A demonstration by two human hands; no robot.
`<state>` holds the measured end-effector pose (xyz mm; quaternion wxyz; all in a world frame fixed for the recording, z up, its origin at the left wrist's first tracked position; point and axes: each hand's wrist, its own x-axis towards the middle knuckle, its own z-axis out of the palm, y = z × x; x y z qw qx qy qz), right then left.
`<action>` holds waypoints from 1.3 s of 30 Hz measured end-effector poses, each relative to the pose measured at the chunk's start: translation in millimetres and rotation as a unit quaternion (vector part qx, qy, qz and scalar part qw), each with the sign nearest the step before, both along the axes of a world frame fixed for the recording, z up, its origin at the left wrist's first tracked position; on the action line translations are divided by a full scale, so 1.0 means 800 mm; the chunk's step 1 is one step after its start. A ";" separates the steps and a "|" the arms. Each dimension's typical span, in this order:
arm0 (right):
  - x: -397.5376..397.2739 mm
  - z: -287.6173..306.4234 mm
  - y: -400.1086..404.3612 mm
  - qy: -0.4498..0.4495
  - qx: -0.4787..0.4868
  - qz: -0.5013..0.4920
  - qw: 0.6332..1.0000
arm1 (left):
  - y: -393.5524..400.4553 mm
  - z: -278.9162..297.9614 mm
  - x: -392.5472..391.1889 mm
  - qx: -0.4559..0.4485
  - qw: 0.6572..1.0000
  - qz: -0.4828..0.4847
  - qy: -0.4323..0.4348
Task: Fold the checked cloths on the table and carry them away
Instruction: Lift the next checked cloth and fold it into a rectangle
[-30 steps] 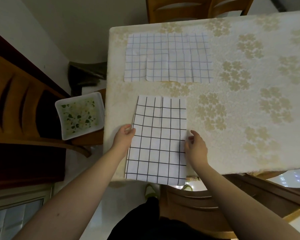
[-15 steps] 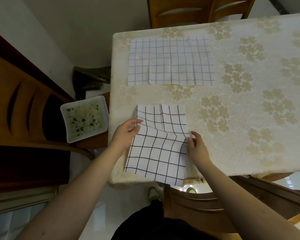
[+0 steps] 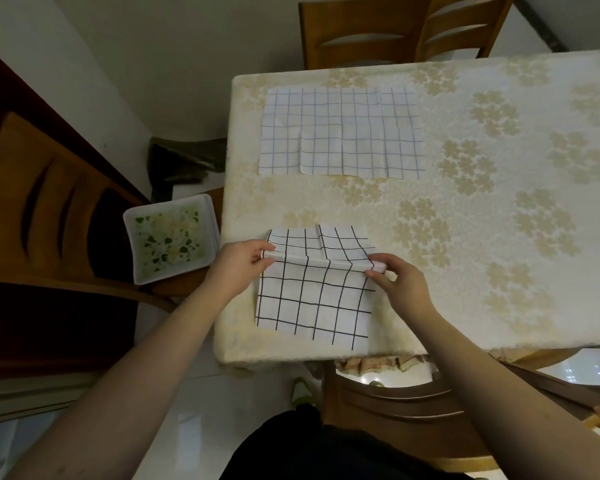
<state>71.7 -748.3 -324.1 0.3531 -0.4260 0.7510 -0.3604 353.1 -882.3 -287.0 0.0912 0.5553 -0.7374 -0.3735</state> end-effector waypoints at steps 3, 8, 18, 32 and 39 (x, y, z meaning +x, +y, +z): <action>-0.006 0.013 0.002 0.065 -0.026 0.004 0.998 | 0.001 0.016 0.005 -0.078 0.995 -0.050 -0.038; -0.019 0.026 0.013 0.148 -0.073 0.032 0.986 | 0.001 0.035 0.021 -0.110 0.982 -0.140 -0.057; -0.025 0.059 0.030 -0.061 -0.086 -0.090 0.990 | 0.014 0.029 -0.010 0.198 0.949 0.029 0.242; -0.058 -0.050 -0.004 0.042 0.117 -0.050 0.991 | 0.029 -0.099 -0.078 0.310 0.906 0.250 0.141; 0.031 -0.083 -0.025 0.288 -0.023 0.207 0.935 | 0.042 -0.113 -0.082 0.213 0.937 0.266 0.074</action>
